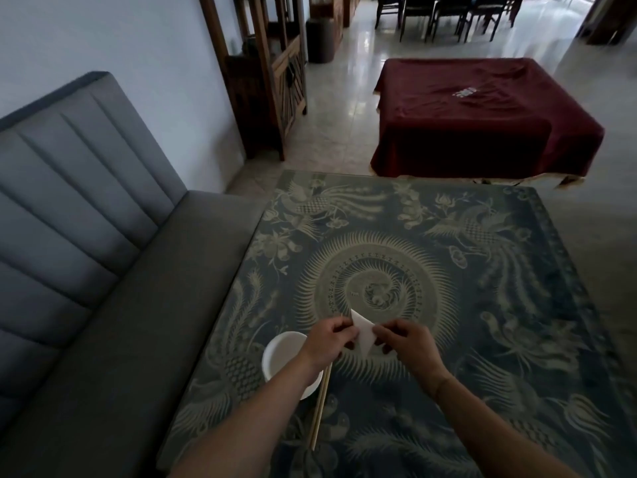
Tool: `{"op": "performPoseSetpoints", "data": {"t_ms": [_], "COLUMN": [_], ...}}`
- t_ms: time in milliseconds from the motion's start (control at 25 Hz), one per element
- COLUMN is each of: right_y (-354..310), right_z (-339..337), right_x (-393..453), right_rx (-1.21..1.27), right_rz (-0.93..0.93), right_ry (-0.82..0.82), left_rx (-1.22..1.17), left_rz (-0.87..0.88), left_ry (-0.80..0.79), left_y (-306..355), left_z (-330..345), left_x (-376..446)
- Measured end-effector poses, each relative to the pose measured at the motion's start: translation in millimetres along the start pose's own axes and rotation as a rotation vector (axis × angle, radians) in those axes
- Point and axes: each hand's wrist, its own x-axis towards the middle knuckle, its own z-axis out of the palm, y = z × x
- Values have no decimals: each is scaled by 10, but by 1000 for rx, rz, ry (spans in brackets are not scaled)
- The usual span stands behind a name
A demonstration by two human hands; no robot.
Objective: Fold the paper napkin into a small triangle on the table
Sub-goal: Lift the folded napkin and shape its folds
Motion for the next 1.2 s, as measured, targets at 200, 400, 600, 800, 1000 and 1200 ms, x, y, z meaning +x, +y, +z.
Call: {"op": "performPoseSetpoints", "data": {"t_ms": [200,400,600,800,1000,1200], "right_y": [-8,-14,81,294,554,698], "right_z": [135,151,130,119,167,261], "right_x": [19,26,3,-39,-47,-102], "right_rx": [85,121,89,-23,-205,-332], "right_rz": [49,64,98,156,239,284], "right_ry": [15,54,75,14,-65,-93], "left_rx": [-33,-44,96,276,506,631], "left_rz": [-1,5,57,11,-18,-89], "left_ry": [15,27,34,30,42,117], "left_y": [-101,-108,-163,-255,-395,-526], "left_z": [-75,-76,-8,45,61,163], "left_x": [-1,53,133,167,120,12]}}
